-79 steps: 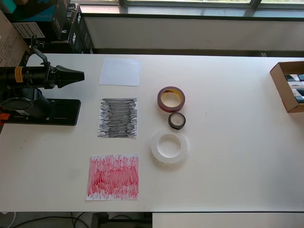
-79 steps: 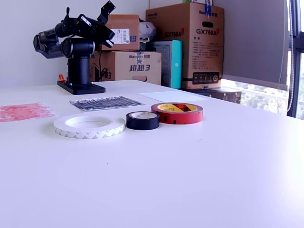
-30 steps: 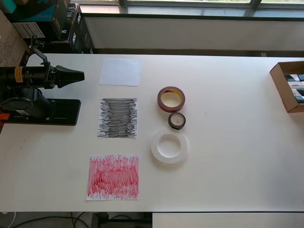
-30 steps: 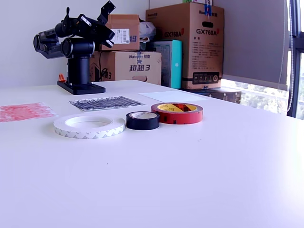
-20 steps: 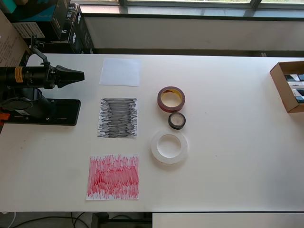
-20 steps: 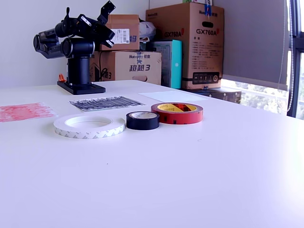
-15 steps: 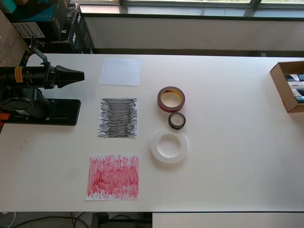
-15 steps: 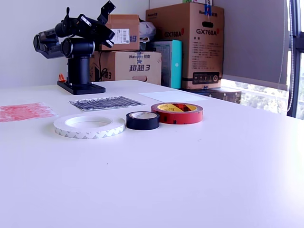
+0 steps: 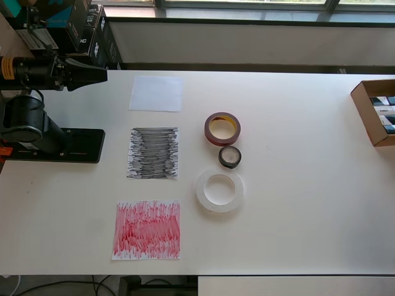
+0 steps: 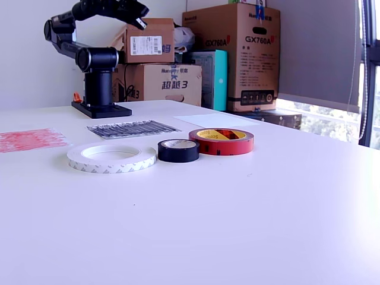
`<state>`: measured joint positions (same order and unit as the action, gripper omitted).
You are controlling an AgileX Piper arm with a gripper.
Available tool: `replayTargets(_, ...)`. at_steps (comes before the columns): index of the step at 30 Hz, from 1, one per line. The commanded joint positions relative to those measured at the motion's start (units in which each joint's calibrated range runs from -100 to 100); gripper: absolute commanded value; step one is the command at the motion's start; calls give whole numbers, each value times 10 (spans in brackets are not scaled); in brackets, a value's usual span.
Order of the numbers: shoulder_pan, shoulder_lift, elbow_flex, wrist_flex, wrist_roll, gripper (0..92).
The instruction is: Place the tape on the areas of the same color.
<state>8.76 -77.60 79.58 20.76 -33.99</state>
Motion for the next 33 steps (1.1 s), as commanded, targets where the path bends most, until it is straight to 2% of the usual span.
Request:
replayTargets(1,-9,364,-304,-4,6,2)
replayTargets(8,-34,519,-509,18,134,2)
replayTargets(16,-60,655,-653,276,180,4)
replayTargets(19,-69,705,-679,332,214,5)
replayTargets(28,-79,863,-699,353,238,2)
replayTargets(33,-77,943,-705,353,315,5)
